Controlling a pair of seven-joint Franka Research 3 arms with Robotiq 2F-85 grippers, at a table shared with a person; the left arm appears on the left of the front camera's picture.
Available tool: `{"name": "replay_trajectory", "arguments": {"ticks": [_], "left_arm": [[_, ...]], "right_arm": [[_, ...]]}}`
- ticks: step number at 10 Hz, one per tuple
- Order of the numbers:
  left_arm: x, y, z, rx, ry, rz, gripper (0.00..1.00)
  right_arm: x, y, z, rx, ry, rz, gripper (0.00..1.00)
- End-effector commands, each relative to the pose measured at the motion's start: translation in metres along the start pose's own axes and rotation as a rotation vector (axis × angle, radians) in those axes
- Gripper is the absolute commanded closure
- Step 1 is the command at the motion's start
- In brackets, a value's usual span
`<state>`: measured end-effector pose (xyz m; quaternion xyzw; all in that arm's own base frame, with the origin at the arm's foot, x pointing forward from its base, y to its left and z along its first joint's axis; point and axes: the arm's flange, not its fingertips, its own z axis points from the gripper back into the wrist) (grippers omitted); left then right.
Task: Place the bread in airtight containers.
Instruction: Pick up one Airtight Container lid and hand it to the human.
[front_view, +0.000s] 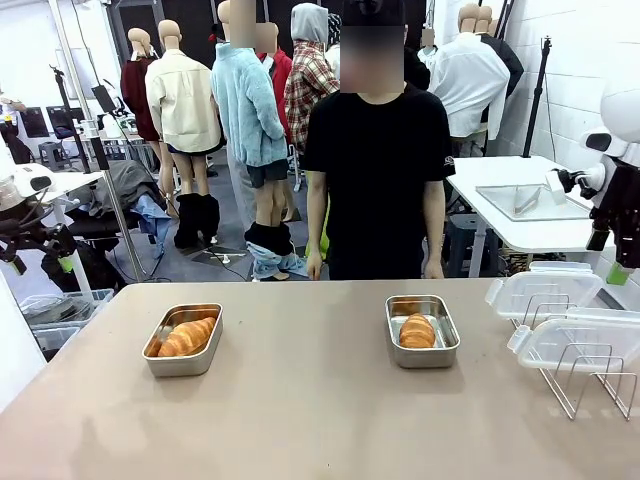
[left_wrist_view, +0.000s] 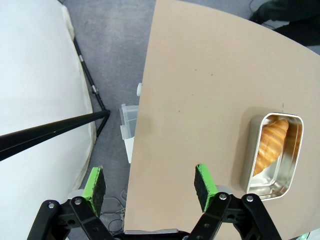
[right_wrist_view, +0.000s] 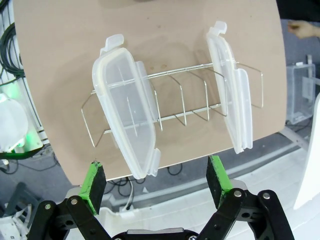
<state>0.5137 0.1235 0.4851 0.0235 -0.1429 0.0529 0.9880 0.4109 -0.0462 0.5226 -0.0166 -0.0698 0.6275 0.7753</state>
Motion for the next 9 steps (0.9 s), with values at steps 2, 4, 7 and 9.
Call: {"name": "replay_trajectory", "arguments": {"ticks": [2,4,7,9], "left_arm": [[0.0002,-0.0003,0.0015,0.011,-0.002,0.006,0.08],[0.0002,-0.0003,0.0015,0.011,-0.002,0.006,0.08],[0.0002,-0.0003,0.0015,0.011,-0.002,0.006,0.08],[0.0002,-0.0003,0.0015,0.011,-0.002,0.006,0.08]], "right_arm": [[0.0001,-0.0006,-0.0002,0.001,-0.006,0.002,0.0],[0.0001,-0.0006,-0.0002,0.001,-0.006,0.002,0.0],[0.0001,-0.0006,-0.0002,0.001,-0.006,0.002,0.0],[0.0001,-0.0006,-0.0002,0.001,-0.006,0.002,0.0]]}}
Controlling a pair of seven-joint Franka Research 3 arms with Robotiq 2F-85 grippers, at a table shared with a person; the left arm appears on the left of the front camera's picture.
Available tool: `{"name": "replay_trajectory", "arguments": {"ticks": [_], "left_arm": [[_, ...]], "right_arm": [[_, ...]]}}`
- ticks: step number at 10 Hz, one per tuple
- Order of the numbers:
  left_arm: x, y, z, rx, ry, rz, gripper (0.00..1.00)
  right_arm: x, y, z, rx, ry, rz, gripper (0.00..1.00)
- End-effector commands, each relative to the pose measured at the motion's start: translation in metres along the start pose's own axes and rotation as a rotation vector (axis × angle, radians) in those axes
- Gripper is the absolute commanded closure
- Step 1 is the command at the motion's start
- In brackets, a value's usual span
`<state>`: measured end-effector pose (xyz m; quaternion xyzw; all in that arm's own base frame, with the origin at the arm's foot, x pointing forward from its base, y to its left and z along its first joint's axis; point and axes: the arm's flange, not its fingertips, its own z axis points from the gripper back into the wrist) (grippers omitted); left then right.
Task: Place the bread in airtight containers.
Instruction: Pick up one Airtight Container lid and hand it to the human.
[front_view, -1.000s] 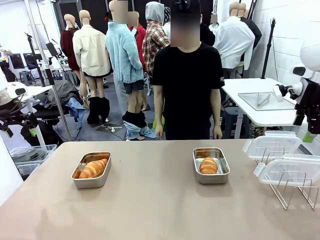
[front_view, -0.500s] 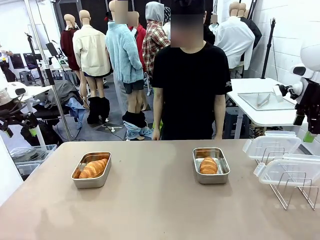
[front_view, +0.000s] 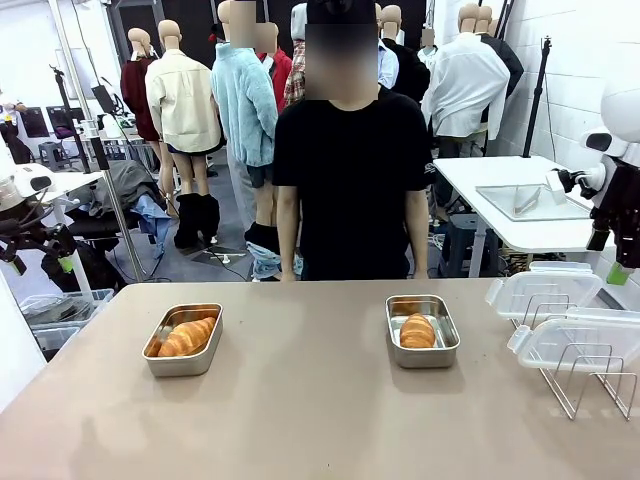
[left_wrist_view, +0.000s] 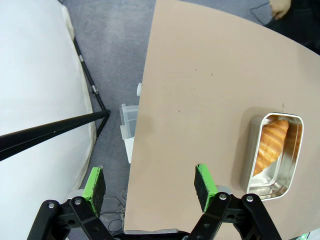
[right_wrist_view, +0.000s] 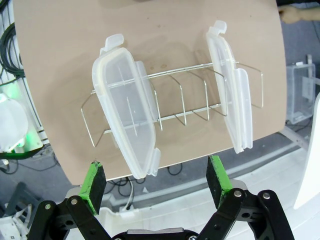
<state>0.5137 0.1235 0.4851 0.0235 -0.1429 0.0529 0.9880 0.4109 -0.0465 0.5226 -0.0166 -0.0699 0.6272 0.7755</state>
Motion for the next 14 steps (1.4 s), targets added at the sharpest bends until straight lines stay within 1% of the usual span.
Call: {"name": "replay_trajectory", "arguments": {"ticks": [1,8,10,11,13,14], "left_arm": [[0.0,0.0,0.001,0.011,-0.002,0.006,0.08],[0.0,0.0,0.001,0.011,-0.002,0.006,0.08],[0.0,0.0,0.001,0.011,-0.002,0.006,0.08],[0.0,0.0,0.001,0.011,-0.002,0.006,0.08],[0.0,0.0,0.001,0.011,-0.002,0.006,0.08],[0.0,0.0,0.001,0.011,-0.002,0.006,0.08]], "right_arm": [[0.0,-0.001,0.0,0.001,-0.006,0.003,0.0],[0.0,-0.001,0.0,0.001,-0.006,0.003,0.0],[0.001,0.002,-0.003,0.01,0.007,0.01,0.0],[0.004,0.008,-0.009,0.022,-0.007,0.022,0.0],[0.007,0.025,-0.024,0.021,0.006,-0.033,0.0],[0.01,0.033,-0.03,0.039,0.013,-0.011,0.0]]}}
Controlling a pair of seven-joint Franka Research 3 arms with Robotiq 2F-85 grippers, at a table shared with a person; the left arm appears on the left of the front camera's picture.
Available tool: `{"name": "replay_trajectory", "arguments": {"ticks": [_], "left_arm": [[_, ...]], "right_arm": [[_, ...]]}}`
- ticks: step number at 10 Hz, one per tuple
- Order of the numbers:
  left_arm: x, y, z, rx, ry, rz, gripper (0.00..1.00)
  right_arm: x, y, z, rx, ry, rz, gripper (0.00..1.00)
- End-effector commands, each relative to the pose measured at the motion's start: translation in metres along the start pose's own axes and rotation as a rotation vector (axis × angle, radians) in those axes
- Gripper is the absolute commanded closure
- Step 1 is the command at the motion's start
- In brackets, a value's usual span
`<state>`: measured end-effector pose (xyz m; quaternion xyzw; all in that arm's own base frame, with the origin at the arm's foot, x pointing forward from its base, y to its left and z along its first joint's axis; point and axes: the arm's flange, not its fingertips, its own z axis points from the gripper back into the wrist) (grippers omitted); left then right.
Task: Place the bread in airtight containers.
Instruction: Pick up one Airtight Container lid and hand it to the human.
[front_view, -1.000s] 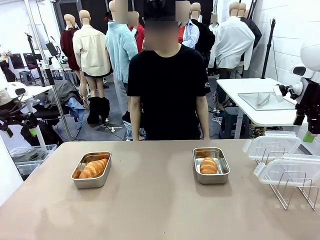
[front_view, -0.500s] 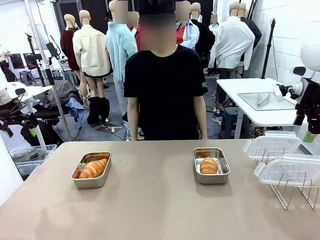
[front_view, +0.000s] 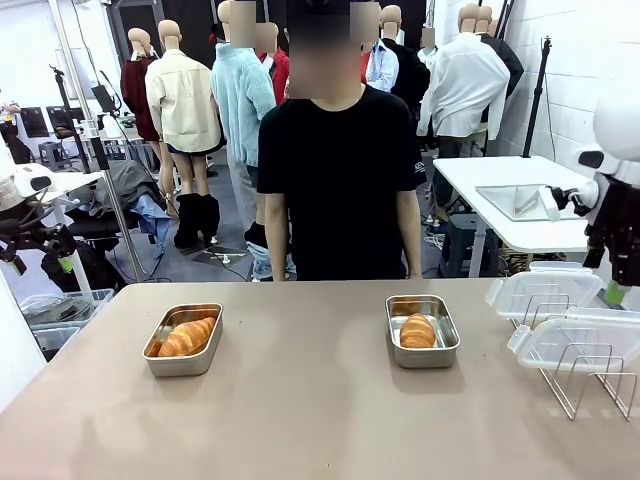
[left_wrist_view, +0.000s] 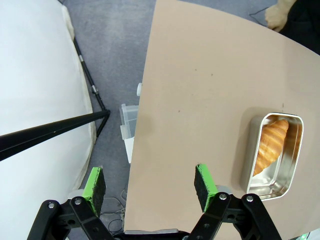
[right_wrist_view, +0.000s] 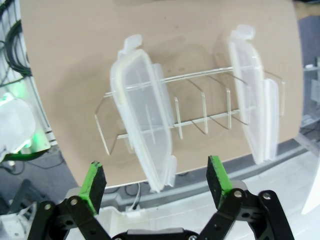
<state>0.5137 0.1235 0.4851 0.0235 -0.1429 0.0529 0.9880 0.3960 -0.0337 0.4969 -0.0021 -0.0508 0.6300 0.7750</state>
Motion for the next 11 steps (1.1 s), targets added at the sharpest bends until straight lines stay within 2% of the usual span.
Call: {"name": "replay_trajectory", "arguments": {"ticks": [1,4,11], "left_arm": [[0.0,0.0,0.001,0.011,-0.002,0.006,0.08],[0.0,0.0,0.001,0.011,-0.002,0.006,0.08],[0.0,0.0,0.001,0.011,-0.002,0.006,0.08]], "right_arm": [[0.007,0.018,-0.011,-0.001,0.006,-0.003,0.0],[0.014,0.029,-0.023,0.0,0.011,-0.005,0.0],[0.025,0.01,-0.064,0.012,0.071,-0.024,0.0]]}}
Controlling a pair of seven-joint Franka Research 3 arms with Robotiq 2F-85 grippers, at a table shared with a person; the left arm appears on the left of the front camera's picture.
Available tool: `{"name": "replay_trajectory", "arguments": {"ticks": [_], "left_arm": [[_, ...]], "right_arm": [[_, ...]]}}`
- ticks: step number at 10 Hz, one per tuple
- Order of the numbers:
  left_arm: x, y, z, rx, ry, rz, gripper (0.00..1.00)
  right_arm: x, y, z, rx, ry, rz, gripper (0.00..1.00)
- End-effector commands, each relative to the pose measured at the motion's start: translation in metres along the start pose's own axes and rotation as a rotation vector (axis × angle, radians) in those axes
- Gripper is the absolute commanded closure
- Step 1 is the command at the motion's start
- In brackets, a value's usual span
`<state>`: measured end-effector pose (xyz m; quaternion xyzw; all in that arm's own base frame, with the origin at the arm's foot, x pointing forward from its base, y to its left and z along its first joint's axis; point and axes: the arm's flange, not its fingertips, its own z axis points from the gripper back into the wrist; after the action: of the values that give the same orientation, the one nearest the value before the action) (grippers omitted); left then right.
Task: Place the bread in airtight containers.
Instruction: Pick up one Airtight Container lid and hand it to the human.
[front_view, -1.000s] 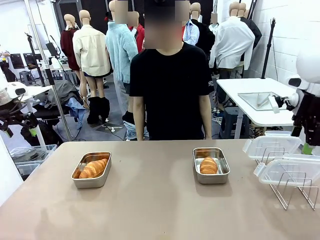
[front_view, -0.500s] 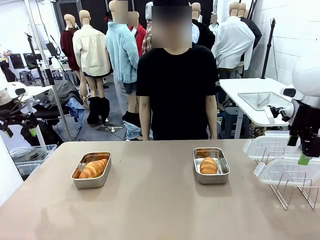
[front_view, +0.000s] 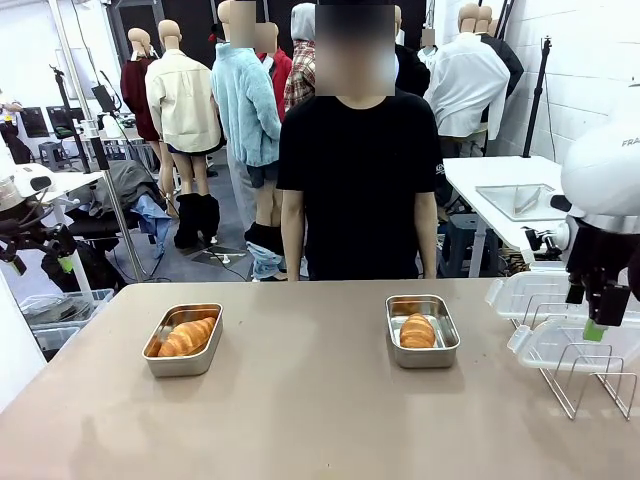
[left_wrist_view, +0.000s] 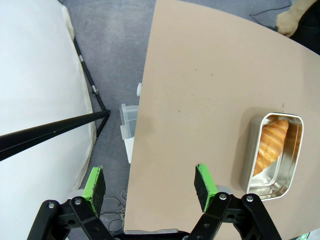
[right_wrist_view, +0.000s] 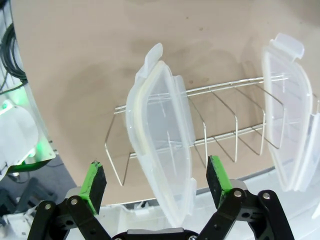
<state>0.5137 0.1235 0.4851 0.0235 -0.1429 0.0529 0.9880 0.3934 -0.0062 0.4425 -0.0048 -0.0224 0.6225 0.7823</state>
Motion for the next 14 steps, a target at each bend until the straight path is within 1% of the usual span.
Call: {"name": "replay_trajectory", "arguments": {"ticks": [1,2,3,7,8,14], "left_arm": [[0.0002,-0.0003,0.0015,0.011,-0.002,0.006,0.08],[0.0002,-0.0003,0.0015,0.011,-0.002,0.006,0.08],[0.0002,-0.0003,0.0015,0.011,-0.002,0.006,0.08],[0.0002,-0.0003,0.0015,0.011,-0.002,0.006,0.08],[0.0002,-0.0003,0.0015,0.011,-0.002,0.006,0.08],[0.0002,-0.0003,0.0015,0.011,-0.002,0.006,0.08]], "right_arm": [[0.0039,-0.0035,-0.0132,-0.006,0.011,0.015,0.0],[0.0048,-0.0057,-0.0171,0.006,0.015,0.02,0.0],[0.0054,-0.0072,-0.0199,0.003,0.015,0.029,0.11],[0.0049,-0.0119,-0.0201,0.0,0.017,0.019,0.89],[0.0048,-0.0128,-0.0199,0.003,0.019,0.013,1.0],[0.0056,-0.0132,-0.0183,0.013,0.031,-0.006,1.0]]}}
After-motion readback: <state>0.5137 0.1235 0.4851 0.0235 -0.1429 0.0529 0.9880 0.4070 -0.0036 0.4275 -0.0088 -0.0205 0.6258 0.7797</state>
